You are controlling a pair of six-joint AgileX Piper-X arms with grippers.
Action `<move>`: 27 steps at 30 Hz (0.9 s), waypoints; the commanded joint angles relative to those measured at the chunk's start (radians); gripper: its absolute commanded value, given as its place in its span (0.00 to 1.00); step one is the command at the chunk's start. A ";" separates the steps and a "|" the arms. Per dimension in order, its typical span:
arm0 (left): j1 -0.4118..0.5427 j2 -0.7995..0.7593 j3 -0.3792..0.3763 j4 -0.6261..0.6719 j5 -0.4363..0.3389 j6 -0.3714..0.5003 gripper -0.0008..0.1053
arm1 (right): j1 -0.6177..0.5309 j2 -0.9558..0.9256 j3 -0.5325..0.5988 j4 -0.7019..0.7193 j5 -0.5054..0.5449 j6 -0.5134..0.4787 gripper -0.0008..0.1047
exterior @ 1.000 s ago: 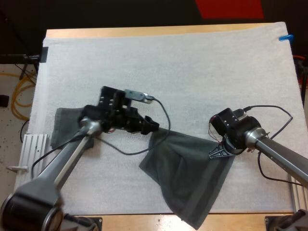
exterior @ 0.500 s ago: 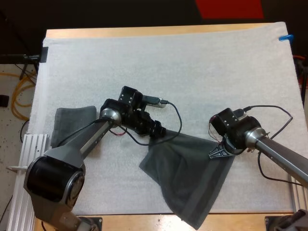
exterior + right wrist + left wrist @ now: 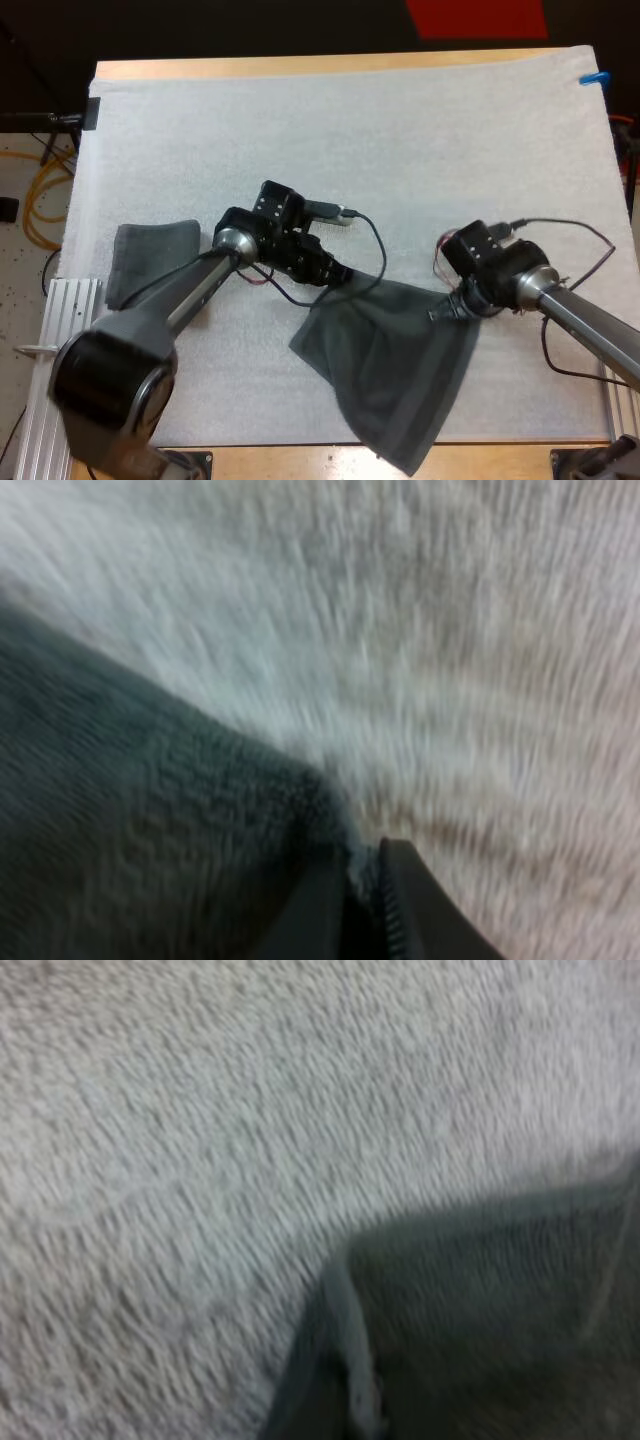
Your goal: Pick towel from pile fold and stack
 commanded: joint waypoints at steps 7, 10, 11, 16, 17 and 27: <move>-0.031 -0.318 -0.009 -0.003 -0.189 0.018 0.01 | -0.004 -0.178 -0.122 -0.054 0.027 -0.031 0.01; -0.031 -0.447 -0.028 -0.003 -0.244 0.018 0.01 | -0.004 -0.240 -0.177 -0.057 0.022 -0.073 0.01; -0.031 -0.484 -0.037 -0.001 -0.246 0.018 0.01 | -0.004 -0.263 -0.199 -0.057 0.022 -0.074 0.01; -0.031 -0.614 -0.065 0.045 -0.251 0.018 0.01 | -0.004 -0.343 -0.276 -0.037 -0.007 -0.074 0.01; -0.031 -0.643 -0.067 0.064 -0.258 0.018 0.01 | -0.004 -0.364 -0.291 -0.029 -0.035 -0.073 0.01; -0.038 -0.814 -0.066 0.195 -0.258 0.014 0.01 | 0.081 -0.517 -0.331 0.097 -0.132 -0.062 0.01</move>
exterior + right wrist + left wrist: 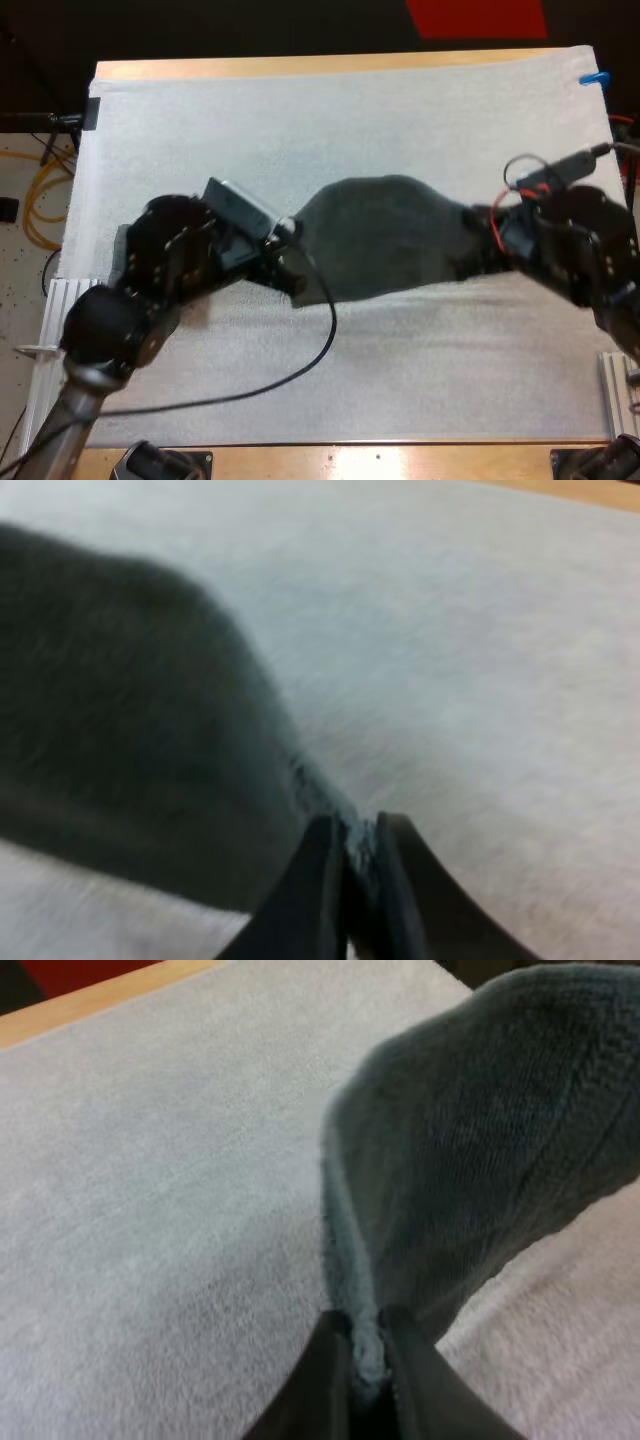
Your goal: Pick towel from pile fold and stack
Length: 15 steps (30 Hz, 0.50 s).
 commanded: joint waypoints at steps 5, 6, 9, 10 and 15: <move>-0.039 -0.090 -0.008 0.104 0.000 -0.041 0.01 | 0.122 -0.066 -0.012 0.058 -0.014 0.102 0.01; -0.043 -0.099 -0.010 0.111 0.000 -0.043 0.01 | 0.142 -0.072 -0.012 0.064 -0.014 0.120 0.01; -0.074 -0.139 -0.015 0.153 0.000 -0.063 0.01 | 0.205 -0.077 -0.019 0.102 -0.014 0.187 0.01; -0.082 -0.146 -0.015 0.173 0.000 -0.070 0.01 | 0.225 -0.077 -0.020 0.124 -0.011 0.213 0.01; -0.086 -0.133 0.003 0.236 -0.056 -0.058 0.01 | 0.248 -0.047 -0.016 0.214 0.035 0.262 0.01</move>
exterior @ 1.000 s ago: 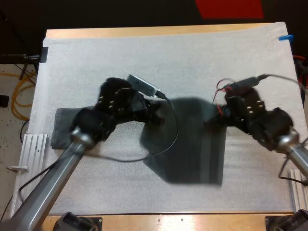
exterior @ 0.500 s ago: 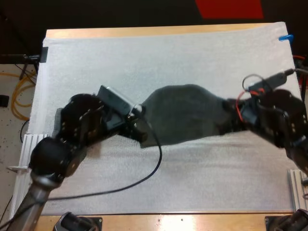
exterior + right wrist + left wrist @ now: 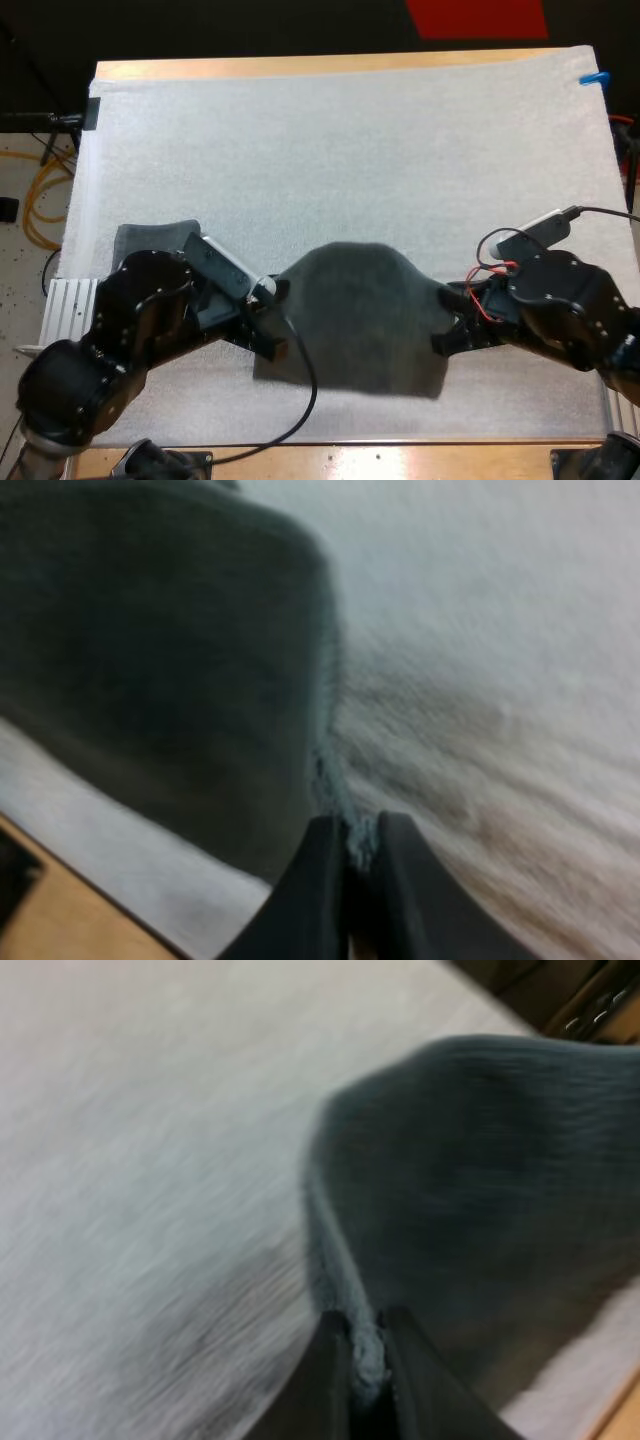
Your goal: Pick towel from pile fold and stack
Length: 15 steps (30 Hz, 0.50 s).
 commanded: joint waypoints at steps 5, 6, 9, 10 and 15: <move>0.042 0.088 0.092 -0.092 -0.052 0.029 0.01 | -0.058 0.125 0.059 -0.051 0.069 -0.057 0.01; 0.054 0.105 0.105 -0.114 -0.067 0.034 0.01 | -0.074 0.141 0.066 -0.066 0.069 -0.067 0.01; 0.095 0.193 0.147 -0.217 -0.112 0.066 0.01 | -0.158 0.242 0.103 -0.211 0.048 -0.151 0.01; 0.112 0.233 0.155 -0.263 -0.110 0.089 0.01 | -0.187 0.277 0.110 -0.259 0.028 -0.171 0.01; 0.160 0.401 0.159 -0.447 -0.084 0.166 0.01 | -0.297 0.443 0.111 -0.429 -0.041 -0.214 0.01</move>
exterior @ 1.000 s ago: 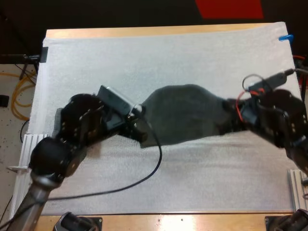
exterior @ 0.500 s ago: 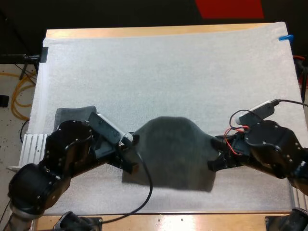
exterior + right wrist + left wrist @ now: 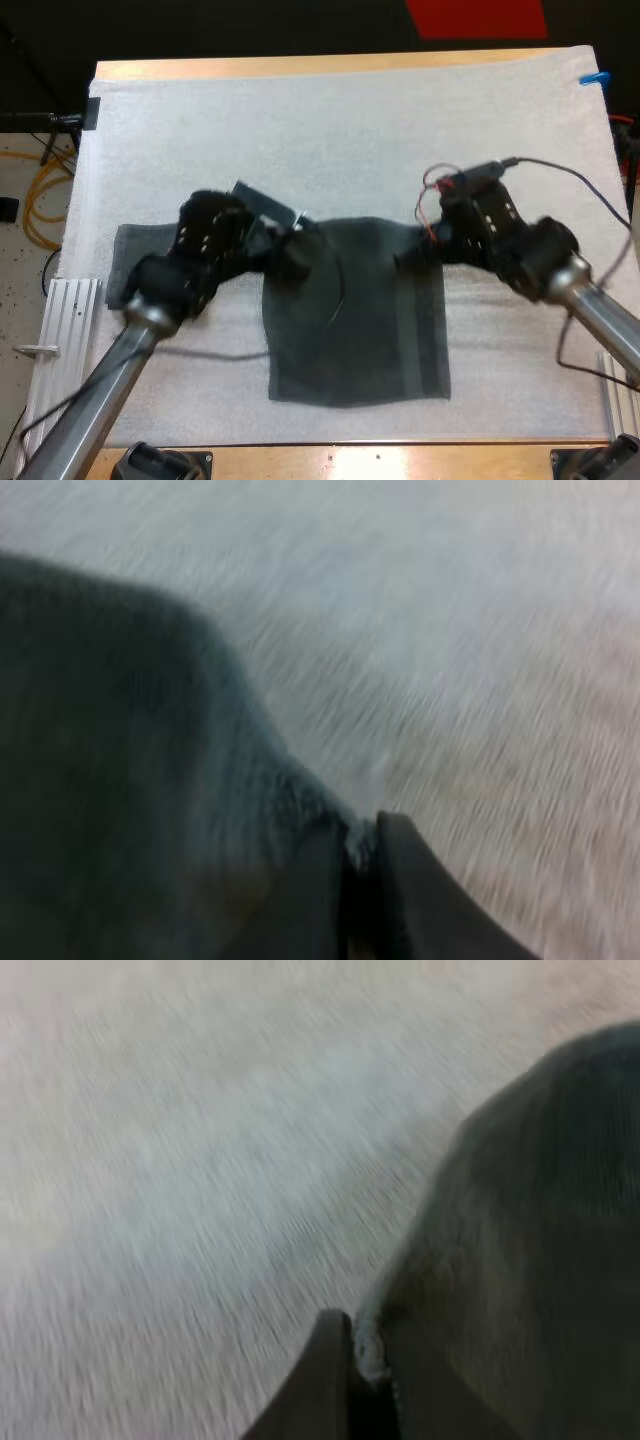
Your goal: Pick towel from pile fold and stack
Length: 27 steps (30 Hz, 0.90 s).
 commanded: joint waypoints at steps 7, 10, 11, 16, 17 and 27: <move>0.050 0.237 -0.004 -0.220 0.036 0.016 0.01 | -0.112 0.174 -0.004 -0.201 -0.075 -0.016 0.01; 0.067 0.308 -0.004 -0.295 0.040 0.016 0.01 | -0.141 0.222 -0.004 -0.247 -0.080 -0.016 0.01; 0.073 0.332 -0.004 -0.326 0.040 0.016 0.01 | -0.151 0.236 -0.004 -0.262 -0.080 -0.016 0.01; 0.097 0.407 -0.006 -0.431 0.062 0.016 0.01 | -0.187 0.288 -0.004 -0.338 -0.082 -0.016 0.01; 0.101 0.421 -0.006 -0.452 0.061 0.016 0.01 | -0.194 0.301 -0.004 -0.356 -0.082 -0.016 0.01; 0.139 0.477 -0.006 -0.538 0.061 0.016 0.01 | -0.216 0.359 -0.004 -0.419 -0.074 -0.008 0.01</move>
